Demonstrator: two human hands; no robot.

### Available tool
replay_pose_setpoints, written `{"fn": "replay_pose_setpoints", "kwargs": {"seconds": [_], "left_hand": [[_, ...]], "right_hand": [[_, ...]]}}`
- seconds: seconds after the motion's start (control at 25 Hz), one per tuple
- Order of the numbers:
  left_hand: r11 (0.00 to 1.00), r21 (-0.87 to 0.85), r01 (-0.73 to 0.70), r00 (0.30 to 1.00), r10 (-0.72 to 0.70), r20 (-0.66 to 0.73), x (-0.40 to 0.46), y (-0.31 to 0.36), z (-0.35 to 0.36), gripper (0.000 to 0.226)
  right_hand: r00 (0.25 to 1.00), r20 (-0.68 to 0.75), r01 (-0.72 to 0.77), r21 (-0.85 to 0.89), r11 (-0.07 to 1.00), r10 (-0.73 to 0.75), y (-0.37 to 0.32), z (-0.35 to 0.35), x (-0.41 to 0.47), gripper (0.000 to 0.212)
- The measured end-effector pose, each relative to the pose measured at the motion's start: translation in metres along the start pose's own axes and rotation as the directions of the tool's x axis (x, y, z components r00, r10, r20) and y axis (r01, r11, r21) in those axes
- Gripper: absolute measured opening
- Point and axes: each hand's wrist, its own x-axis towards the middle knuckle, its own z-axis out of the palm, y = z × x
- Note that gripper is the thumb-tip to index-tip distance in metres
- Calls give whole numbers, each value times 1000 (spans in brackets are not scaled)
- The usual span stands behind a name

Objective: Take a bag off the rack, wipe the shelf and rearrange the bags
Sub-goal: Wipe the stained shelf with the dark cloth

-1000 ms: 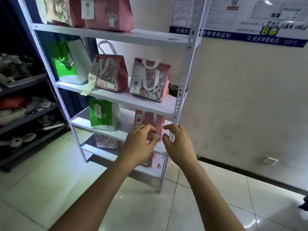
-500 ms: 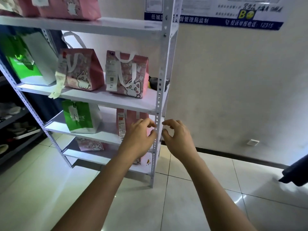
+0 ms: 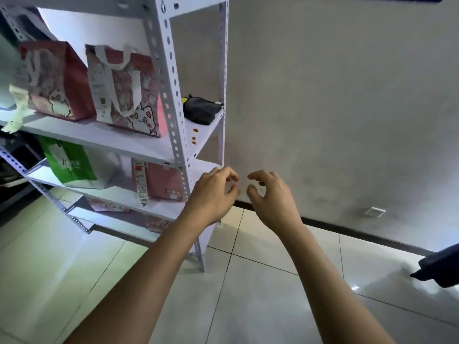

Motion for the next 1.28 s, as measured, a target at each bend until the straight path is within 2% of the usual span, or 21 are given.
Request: {"fn": "replay_pose_setpoints", "kwargs": {"seconds": [0.2,0.4,0.6,0.8,0.96,1.08,1.28], "left_hand": [[996,7,89,996,-89,-10,38,4,30,17],[990,12,139,989,-138,-46,86,-1,41,23],[974,55,220,958,-205,-203,151,-13,36,28],[959,46,279,926,-256,-278,207,-18,42,40],[908,89,408,882,-368,-295,233,-34,57,56],[864,135,485,837,-414,-359,254,-49,73,60],[736,220,640,737,-509,-444,276,-59,99,62]], "right_hand": [[996,86,18,29,999,-20,42,-2,49,26],[990,112,76,57,995,-82,54,3,131,26],[961,195,190,48,981,-195,44,20,217,28],[934,219,278,53,959,-283,46,17,293,26],[915,269,293,73,953,-301,51,19,343,28],[870,327,347,129,929,-370,41,38,379,31],[732,429,492,203,847,-529,29,83,433,33]]}}
